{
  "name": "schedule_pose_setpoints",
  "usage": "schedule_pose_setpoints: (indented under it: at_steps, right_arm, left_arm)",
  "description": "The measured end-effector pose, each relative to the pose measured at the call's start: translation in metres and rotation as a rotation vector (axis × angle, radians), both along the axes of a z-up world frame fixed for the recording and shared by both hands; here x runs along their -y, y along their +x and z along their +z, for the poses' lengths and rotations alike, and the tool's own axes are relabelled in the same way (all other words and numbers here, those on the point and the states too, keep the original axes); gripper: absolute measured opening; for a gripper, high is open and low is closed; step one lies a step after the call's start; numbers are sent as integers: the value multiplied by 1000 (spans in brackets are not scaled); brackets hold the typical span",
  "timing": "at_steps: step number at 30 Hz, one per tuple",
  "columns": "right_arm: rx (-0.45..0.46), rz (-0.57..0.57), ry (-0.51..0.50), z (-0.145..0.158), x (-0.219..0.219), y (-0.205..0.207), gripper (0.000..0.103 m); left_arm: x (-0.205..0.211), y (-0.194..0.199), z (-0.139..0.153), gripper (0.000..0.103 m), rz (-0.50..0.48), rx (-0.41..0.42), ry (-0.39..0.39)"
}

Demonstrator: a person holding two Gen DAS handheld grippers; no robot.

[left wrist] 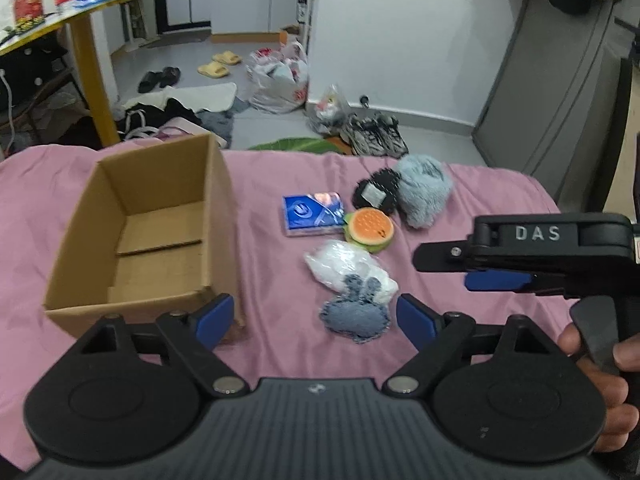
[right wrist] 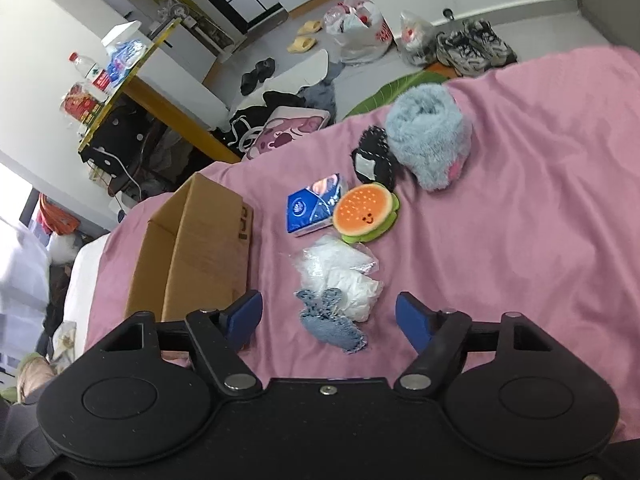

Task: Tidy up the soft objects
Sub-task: 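Move the left gripper down and grasp the denim bunny plush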

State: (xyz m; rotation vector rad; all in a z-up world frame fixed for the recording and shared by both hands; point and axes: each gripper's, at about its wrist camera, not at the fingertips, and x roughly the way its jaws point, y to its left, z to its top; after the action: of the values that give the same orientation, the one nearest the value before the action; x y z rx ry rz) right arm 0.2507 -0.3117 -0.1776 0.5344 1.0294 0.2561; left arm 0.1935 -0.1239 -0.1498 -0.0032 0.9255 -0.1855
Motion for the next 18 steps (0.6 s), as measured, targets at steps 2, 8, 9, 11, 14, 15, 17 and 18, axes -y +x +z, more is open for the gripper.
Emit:
schedule_pose_setpoints:
  at_steps: [2, 8, 9, 11, 14, 15, 17, 18]
  right_arm:
    - [-26, -8, 55, -10, 6, 4, 68]
    - [-54, -29, 250, -33, 25, 9, 66]
    - [-52, -36, 288, -36, 29, 10, 66]
    - [-65, -53, 323, -40, 36, 12, 66]
    - [-94, -71, 359, -49, 45, 16, 66]
    - [-105, -74, 363, -52, 46, 17, 66]
    - [-122, -70, 372, -56, 45, 20, 66]
    - [-131, -64, 378, -58, 44, 22, 66]
  left_arm:
    - [6, 7, -11, 85, -2, -26, 7]
    - [22, 28, -38, 84, -20, -80, 0]
    - [25, 32, -45, 84, -18, -94, 2]
    - [30, 37, -56, 83, -27, -128, 3]
    - [42, 40, -69, 82, -60, -161, 37]
    - [44, 42, -74, 82, -64, -175, 50]
    - [44, 46, -84, 79, -50, -214, 60]
    - [43, 48, -88, 79, -43, -226, 51]
